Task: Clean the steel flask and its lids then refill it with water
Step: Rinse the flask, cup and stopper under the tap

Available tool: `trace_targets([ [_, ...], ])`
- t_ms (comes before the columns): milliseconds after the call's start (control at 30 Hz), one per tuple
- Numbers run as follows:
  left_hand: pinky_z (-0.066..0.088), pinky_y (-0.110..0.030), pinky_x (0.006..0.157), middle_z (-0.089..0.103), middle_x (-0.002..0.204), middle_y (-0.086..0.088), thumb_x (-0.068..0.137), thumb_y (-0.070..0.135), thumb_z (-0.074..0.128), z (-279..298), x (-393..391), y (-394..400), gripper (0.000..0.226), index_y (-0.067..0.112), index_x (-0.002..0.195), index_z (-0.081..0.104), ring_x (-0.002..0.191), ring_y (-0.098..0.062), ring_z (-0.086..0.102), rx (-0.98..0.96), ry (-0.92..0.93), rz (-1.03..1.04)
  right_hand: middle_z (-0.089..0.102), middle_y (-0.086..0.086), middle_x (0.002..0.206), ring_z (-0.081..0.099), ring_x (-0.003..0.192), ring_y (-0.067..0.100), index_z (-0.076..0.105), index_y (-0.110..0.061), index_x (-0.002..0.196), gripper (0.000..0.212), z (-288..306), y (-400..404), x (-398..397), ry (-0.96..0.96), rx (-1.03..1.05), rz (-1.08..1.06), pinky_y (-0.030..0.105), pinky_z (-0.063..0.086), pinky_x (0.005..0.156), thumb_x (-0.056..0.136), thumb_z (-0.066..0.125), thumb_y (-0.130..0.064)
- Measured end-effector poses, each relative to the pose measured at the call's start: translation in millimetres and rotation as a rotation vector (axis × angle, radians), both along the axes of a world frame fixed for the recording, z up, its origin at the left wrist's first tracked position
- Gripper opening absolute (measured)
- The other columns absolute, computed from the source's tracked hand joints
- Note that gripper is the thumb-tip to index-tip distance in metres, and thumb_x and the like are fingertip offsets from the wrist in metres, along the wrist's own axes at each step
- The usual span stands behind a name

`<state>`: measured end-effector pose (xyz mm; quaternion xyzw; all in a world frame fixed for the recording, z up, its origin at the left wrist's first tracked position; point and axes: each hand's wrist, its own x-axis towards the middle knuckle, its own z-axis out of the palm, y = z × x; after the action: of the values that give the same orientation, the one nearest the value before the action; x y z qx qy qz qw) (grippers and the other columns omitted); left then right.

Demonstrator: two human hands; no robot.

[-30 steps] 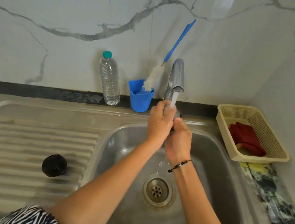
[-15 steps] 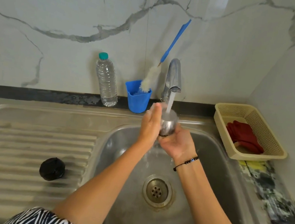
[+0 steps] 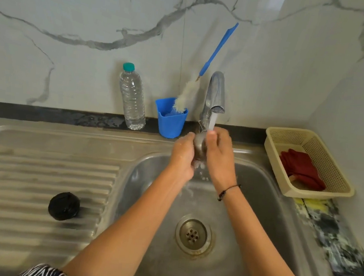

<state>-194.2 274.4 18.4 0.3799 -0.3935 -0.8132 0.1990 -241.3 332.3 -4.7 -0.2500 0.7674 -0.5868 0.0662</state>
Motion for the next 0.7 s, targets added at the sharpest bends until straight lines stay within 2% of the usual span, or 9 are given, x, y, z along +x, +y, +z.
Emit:
trace_targets([
  [67, 0.05, -0.027, 0.063, 0.062, 0.06, -0.001, 0.101, 0.02, 0.043, 4, 1, 0, 0.023, 0.014, 0.081, 0.053, 0.062, -0.012, 0.06, 0.084, 0.054, 0.007, 0.049, 0.004, 0.096, 0.046, 0.086, 0.017, 0.051, -0.01, 0.108, 0.042, -1, -1, 5, 0.277, 0.099, 0.015, 0.028, 0.041, 0.074, 0.092, 0.027, -0.041],
  [167, 0.052, -0.027, 0.061, 0.068, 0.063, -0.002, 0.103, 0.02, 0.04, 2, 4, 1, 0.026, 0.011, 0.084, 0.057, 0.061, -0.01, 0.066, 0.126, 0.109, -0.062, 0.046, 0.006, 0.08, 0.043, 0.07, 0.019, 0.049, -0.008, 0.096, 0.043, 6, -2, 1, 0.414, 0.206, -0.066, 0.027, 0.032, 0.058, 0.088, 0.022, -0.04],
  [267, 0.053, -0.028, 0.059, 0.069, 0.076, -0.005, 0.103, 0.018, 0.037, -8, 7, 2, 0.026, 0.01, 0.09, 0.059, 0.064, -0.01, 0.068, 0.104, 0.127, -0.081, 0.055, 0.013, 0.086, 0.054, 0.075, 0.03, 0.051, -0.006, 0.105, 0.026, 15, -8, -13, 0.297, 0.374, -0.025, 0.035, 0.042, 0.063, 0.093, 0.037, -0.024],
  [367, 0.054, -0.026, 0.053, 0.069, 0.082, -0.006, 0.102, 0.014, 0.039, -16, 8, 5, 0.021, 0.008, 0.096, 0.059, 0.065, -0.012, 0.068, 0.112, 0.131, -0.035, 0.058, 0.013, 0.092, 0.057, 0.092, 0.032, 0.055, -0.004, 0.107, 0.022, 20, -15, -24, 0.061, 0.45, 0.037, 0.032, 0.039, 0.07, 0.095, 0.042, -0.018],
  [467, 0.052, -0.028, 0.062, 0.064, 0.074, -0.003, 0.101, 0.014, 0.042, -19, 7, 2, 0.021, 0.011, 0.087, 0.057, 0.066, -0.013, 0.063, 0.122, 0.13, 0.016, 0.057, 0.011, 0.092, 0.056, 0.088, 0.028, 0.056, -0.006, 0.101, 0.021, 12, -22, -14, -0.026, 0.28, -0.031, 0.032, 0.039, 0.073, 0.097, 0.042, -0.022],
  [500, 0.051, -0.029, 0.065, 0.062, 0.071, -0.003, 0.101, 0.014, 0.043, -18, 8, 0, 0.021, 0.011, 0.084, 0.056, 0.066, -0.013, 0.061, 0.148, 0.146, 0.032, 0.056, 0.009, 0.088, 0.054, 0.082, 0.024, 0.055, -0.008, 0.096, 0.023, 7, -21, -4, 0.031, 0.163, -0.046, 0.033, 0.039, 0.071, 0.097, 0.04, -0.024],
  [533, 0.051, -0.029, 0.065, 0.063, 0.068, -0.002, 0.1, 0.015, 0.044, -15, 9, -3, 0.022, 0.011, 0.083, 0.057, 0.065, -0.013, 0.062, 0.19, 0.175, 0.044, 0.055, 0.008, 0.088, 0.051, 0.08, 0.021, 0.056, -0.009, 0.095, 0.026, 0, -18, 4, 0.177, 0.089, -0.033, 0.033, 0.039, 0.071, 0.097, 0.037, -0.027],
  [600, 0.053, -0.03, 0.066, 0.07, 0.073, -0.004, 0.1, 0.016, 0.044, -13, 12, -6, 0.023, 0.01, 0.088, 0.063, 0.069, -0.015, 0.069, 0.231, 0.222, 0.028, 0.053, 0.006, 0.098, 0.048, 0.087, 0.019, 0.058, -0.014, 0.103, 0.031, -14, -7, 9, 0.471, 0.139, 0.095, 0.029, 0.039, 0.076, 0.094, 0.034, -0.031],
  [700, 0.055, -0.035, 0.078, 0.071, 0.098, -0.009, 0.1, 0.014, 0.041, -18, 16, -2, 0.025, 0.011, 0.101, 0.065, 0.091, -0.021, 0.068, 0.232, 0.207, -0.052, 0.047, 0.002, 0.098, 0.047, 0.085, 0.019, 0.06, -0.018, 0.104, 0.031, -23, 8, -4, 0.585, 0.257, 0.192, 0.028, 0.041, 0.072, 0.09, 0.035, -0.032],
])
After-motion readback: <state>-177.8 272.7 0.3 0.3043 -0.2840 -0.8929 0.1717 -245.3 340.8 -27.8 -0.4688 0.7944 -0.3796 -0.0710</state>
